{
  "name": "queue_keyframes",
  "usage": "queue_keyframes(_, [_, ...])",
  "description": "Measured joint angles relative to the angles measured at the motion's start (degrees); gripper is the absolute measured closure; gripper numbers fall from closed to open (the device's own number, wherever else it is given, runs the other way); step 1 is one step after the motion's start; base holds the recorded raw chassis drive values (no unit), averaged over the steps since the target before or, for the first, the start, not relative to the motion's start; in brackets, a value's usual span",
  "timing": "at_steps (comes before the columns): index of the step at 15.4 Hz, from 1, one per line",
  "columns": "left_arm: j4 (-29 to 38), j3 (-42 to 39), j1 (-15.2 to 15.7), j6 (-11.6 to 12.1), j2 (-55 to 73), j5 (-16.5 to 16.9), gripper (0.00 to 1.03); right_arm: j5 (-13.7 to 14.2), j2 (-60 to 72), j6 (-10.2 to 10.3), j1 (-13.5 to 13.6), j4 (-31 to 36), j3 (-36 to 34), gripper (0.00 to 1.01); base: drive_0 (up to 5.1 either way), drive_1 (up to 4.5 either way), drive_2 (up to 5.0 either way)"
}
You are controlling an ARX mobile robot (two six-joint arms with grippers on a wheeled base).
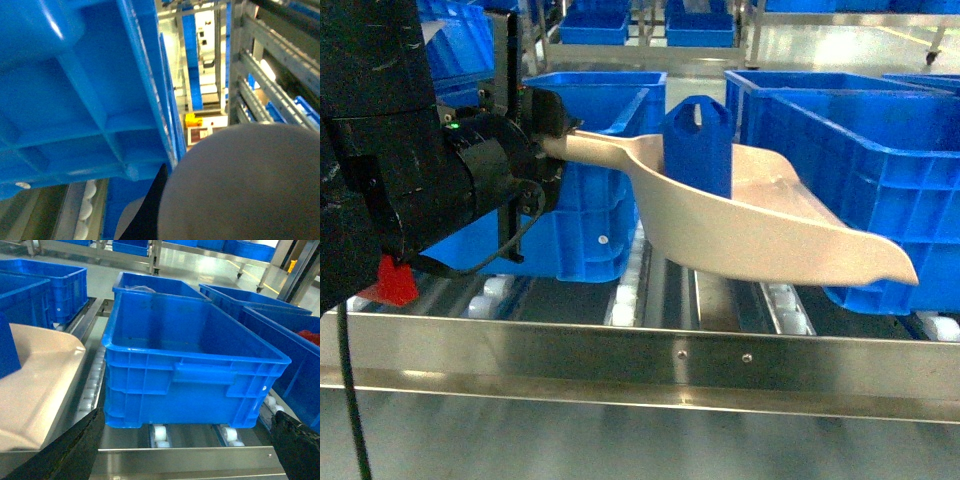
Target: Place part in tray to right shelf
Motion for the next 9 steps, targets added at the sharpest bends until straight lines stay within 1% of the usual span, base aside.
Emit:
queue_keyframes(2, [3.23,-0.39,0.37,0.2,-3.13,-1.64,0.89,0.02,0.0,0.0,0.0,0.02,0.0,0.03,0.0,0.0,0.0])
queue_keyframes(3, [3.61,-0.24,1.01,-0.07,-6.64,-1.73,0.89,0.02,0.0,0.0,0.0,0.02,0.0,0.03,0.0,0.0,0.0])
queue_keyframes(4, [1.4,0.96,1.84,-0.26,-9.73,-2.62,0.89,0.02,0.0,0.0,0.0,0.02,0.0,0.03,0.0,0.0,0.0])
queue_keyframes(5, [-1.99,2.4,2.64,-0.26,-11.61,-4.59,0.89,0.02,0.0,0.0,0.0,0.02,0.0,0.03,0.0,0.0,0.0])
queue_keyframes(6, [-9.73,4.66,4.13,-1.33,-14.03,-8.74,0.89,0.02,0.0,0.0,0.0,0.02,0.0,0.03,0.0,0.0,0.0])
queue_keyframes(7, [-16.28,6.54,5.88,-2.47,-15.34,-12.07,0.89,0.02,0.0,0.0,0.0,0.02,0.0,0.03,0.0,0.0,0.0])
queue_keyframes(8, [-20.55,8.31,7.87,-2.36,-15.61,-15.56,0.89,0.02,0.0,0.0,0.0,0.02,0.0,0.03,0.0,0.0,0.0])
queue_keyframes(9, [-24.5,10.1,10.03,-0.52,-15.58,-19.63,0.89,0.02,0.0,0.0,0.0,0.04,0.0,0.03,0.0,0.0,0.0])
